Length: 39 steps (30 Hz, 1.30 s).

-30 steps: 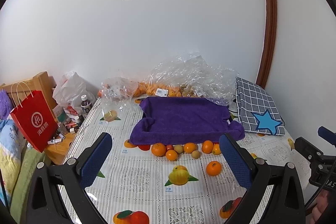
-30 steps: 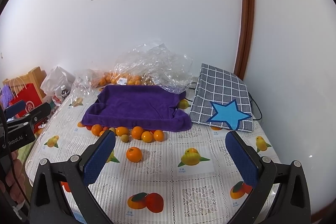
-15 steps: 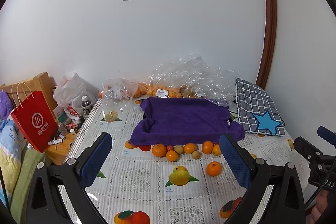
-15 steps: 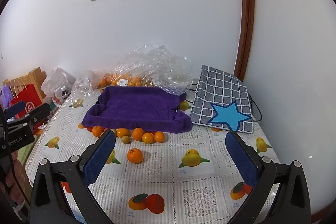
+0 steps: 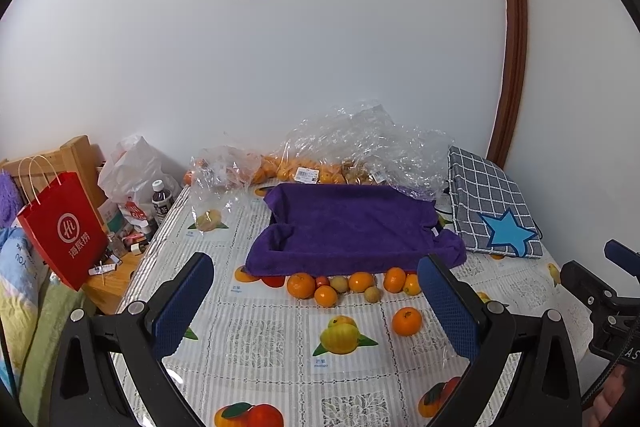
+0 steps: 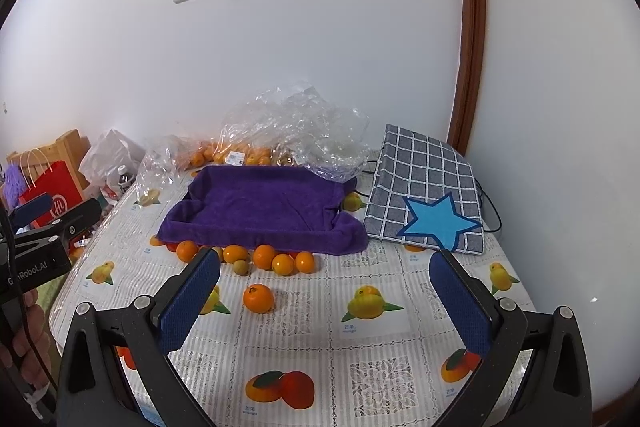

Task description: Organize fruits

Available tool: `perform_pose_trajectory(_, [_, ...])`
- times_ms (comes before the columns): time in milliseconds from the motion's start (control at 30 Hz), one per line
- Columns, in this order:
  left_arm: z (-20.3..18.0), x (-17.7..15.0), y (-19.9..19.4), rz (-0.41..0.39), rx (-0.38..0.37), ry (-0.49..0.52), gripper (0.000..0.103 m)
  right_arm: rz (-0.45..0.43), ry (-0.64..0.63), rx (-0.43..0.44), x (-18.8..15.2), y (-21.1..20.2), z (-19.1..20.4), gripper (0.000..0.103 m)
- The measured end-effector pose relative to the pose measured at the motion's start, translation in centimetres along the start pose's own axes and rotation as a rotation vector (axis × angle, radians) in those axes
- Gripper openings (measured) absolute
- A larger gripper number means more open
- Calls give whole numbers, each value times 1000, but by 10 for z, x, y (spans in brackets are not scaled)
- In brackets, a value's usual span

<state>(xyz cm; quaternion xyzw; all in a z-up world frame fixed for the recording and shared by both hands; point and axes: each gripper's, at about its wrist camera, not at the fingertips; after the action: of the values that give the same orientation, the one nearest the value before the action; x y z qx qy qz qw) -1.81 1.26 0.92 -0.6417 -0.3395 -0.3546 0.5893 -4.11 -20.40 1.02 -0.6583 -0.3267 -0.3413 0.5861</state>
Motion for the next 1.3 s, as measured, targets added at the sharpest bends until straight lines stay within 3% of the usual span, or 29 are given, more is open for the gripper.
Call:
perform_pose_trajectory(333, [19,-2,23,13,16,-36,103,-12,-12,46,-9,16,1,103])
perform_pose_trajectory(533, [39,-14,56,57,55,-53,103,0,28,74,-19,55,-8,103])
perform_pose_trajectory(633, [52,-25,75,91,64,-62,97,63,25,118,-29,85,-3,95])
perform_pose_trajectory(767, [74,-42,102,145,64,-81,82,158,-24,133,-52,127,18,69])
perform_pose_trajectory(867, [87,-55,119,187,48,-95,75,183,-32,191,-67,147,34,67])
perform_pose_trajectory(1000, [105,-70,138,245,23,-108,75,223,-26,281,-80,170,58,67])
perform_pose_trajectory(1200, [113,-86,156,288,-24,-122,75,285,-58,271,-95,199,81,66])
perform_pose_trajectory(1300, [109,-91,166,285,-63,-124,75,303,-57,267,-103,206,81,57])
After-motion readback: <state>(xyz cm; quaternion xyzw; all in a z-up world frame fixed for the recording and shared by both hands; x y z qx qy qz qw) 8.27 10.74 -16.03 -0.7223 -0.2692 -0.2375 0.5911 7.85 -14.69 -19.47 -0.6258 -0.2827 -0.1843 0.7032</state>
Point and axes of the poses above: each gripper's, at about its wrist camera, not at the fingertips, and y roughly the way its jaws point, z to its left, x to its top, and after that the axes turned 5 degrees about -x, right-handed
